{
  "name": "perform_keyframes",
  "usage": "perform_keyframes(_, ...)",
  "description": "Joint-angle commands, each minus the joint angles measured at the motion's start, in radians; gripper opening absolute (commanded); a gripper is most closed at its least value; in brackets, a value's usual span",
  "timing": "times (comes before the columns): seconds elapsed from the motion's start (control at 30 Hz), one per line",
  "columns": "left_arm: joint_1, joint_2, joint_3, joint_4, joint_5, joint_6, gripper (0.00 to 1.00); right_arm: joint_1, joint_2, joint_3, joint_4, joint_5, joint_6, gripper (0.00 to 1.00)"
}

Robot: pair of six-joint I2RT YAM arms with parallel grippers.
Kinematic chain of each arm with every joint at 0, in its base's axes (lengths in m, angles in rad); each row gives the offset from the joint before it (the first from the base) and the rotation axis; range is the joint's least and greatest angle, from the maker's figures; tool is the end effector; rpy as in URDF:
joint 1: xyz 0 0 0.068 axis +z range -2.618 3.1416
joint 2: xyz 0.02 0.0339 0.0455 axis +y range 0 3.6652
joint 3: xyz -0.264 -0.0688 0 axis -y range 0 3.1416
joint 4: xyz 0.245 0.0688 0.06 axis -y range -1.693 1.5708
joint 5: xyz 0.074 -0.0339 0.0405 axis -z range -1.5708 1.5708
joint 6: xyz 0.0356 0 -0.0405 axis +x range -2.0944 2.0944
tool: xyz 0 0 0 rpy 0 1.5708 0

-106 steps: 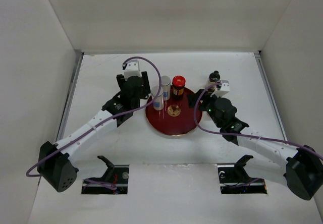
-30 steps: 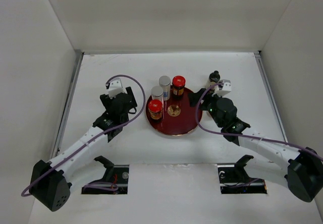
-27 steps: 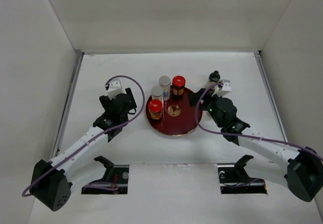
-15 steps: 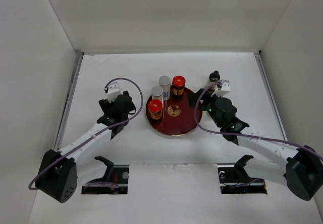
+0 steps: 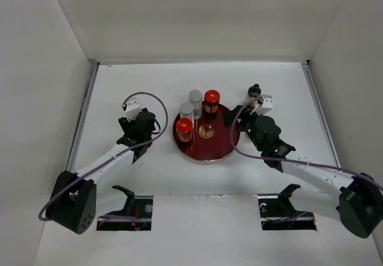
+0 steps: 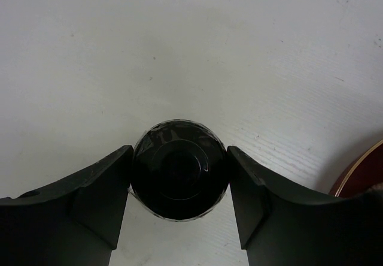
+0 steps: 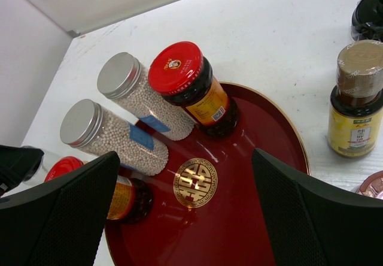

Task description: Organize the condiment bottles

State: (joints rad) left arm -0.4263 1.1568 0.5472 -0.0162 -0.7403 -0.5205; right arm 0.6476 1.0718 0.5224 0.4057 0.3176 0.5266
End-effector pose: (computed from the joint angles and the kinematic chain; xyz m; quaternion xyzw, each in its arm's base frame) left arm 0.2196 -0.0734 0.2054 -0.2035 0.8215 0.0933 0.5245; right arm 0.1986 0.1363 0.2531 0.0582 0.7514 0.2585 0.6043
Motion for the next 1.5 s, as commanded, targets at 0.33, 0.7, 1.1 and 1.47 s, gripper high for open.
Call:
perform_keyframes(0.33,-0.215,-0.255,0.152,-0.03,-0.145,0.074,0.41,0.002,-0.001,0.022,0.054,0.006,-0.01,0.95)
perform_keyframes(0.7,-0.551,-0.103,0.416,0.125,-0.117,0.198,0.41,-0.009,-0.085,-0.021,0.067,0.057,0.006,0.92)
perform_keyframes(1.1,-0.573,0.3,0.533,0.275,0.053,0.178,0.41,-0.079,-0.239,-0.084,0.016,0.219,0.061,0.6)
perform_keyframes(1.47,-0.509,0.586,0.562,0.378,0.093,0.174,0.43,-0.09,-0.257,-0.091,0.018,0.218,0.062,0.65)
